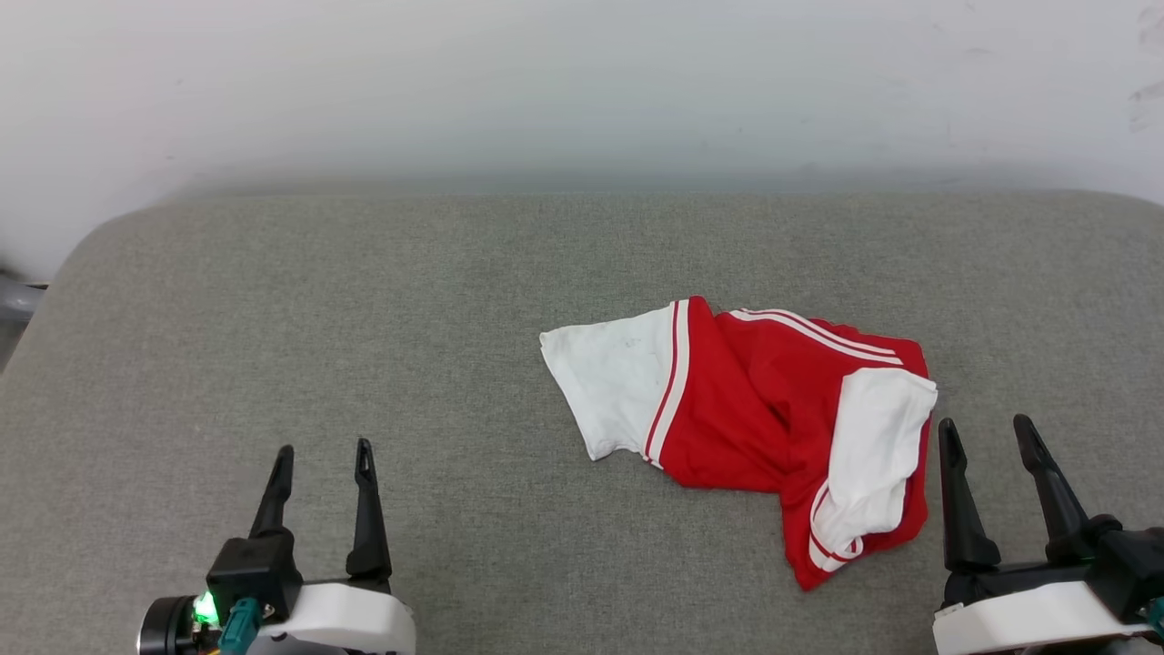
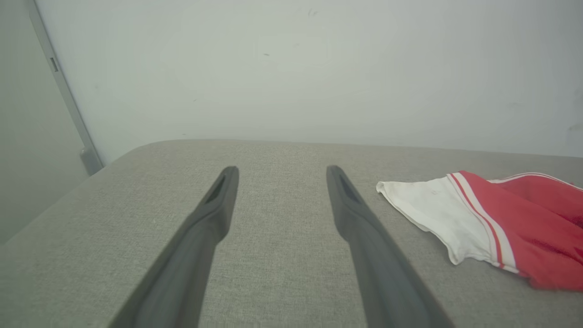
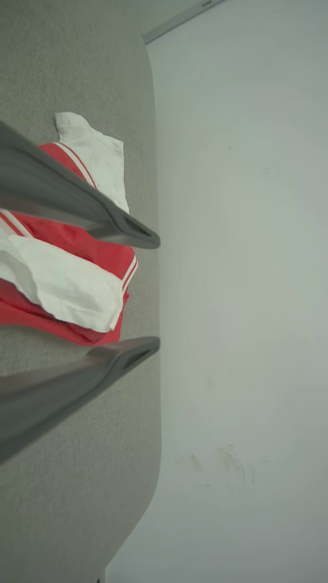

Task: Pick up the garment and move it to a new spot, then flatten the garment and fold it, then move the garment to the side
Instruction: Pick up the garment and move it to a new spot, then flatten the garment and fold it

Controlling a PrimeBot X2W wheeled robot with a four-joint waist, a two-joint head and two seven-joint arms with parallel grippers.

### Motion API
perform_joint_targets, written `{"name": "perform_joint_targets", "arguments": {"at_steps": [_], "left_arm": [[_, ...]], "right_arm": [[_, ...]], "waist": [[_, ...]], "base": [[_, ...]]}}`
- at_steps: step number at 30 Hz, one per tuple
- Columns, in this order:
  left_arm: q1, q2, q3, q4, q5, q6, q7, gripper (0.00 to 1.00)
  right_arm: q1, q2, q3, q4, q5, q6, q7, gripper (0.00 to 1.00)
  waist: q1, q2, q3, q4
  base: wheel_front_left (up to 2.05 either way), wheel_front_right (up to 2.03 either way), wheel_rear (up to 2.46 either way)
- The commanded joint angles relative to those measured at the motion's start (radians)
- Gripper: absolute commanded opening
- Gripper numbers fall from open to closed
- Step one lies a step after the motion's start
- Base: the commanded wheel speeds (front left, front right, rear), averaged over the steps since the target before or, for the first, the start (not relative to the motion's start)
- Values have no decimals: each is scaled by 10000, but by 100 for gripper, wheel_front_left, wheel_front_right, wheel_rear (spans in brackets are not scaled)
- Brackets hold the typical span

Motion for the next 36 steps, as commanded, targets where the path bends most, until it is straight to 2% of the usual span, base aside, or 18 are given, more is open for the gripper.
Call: {"name": "perform_joint_targets", "arguments": {"at_steps": [1,14,36], "left_arm": [[136,-100,110,10,136,-117,-26,100],[543,-698,927,44,801,-1020,-26,100],[384,-1013,1361,275,1366,-1526,-26,100]], "right_arm": [[119,16,5,36,26,-7,-24,100],[411,16,40,169,92,-7,-24,100],[347,16,122,390,277,-7,-24,100]], "waist": [[1,-1,-43,23],[1,-1,-238,47],[1,-1,-199,35]], "base": [[0,0,0],[0,0,0],[0,0,0]]}}
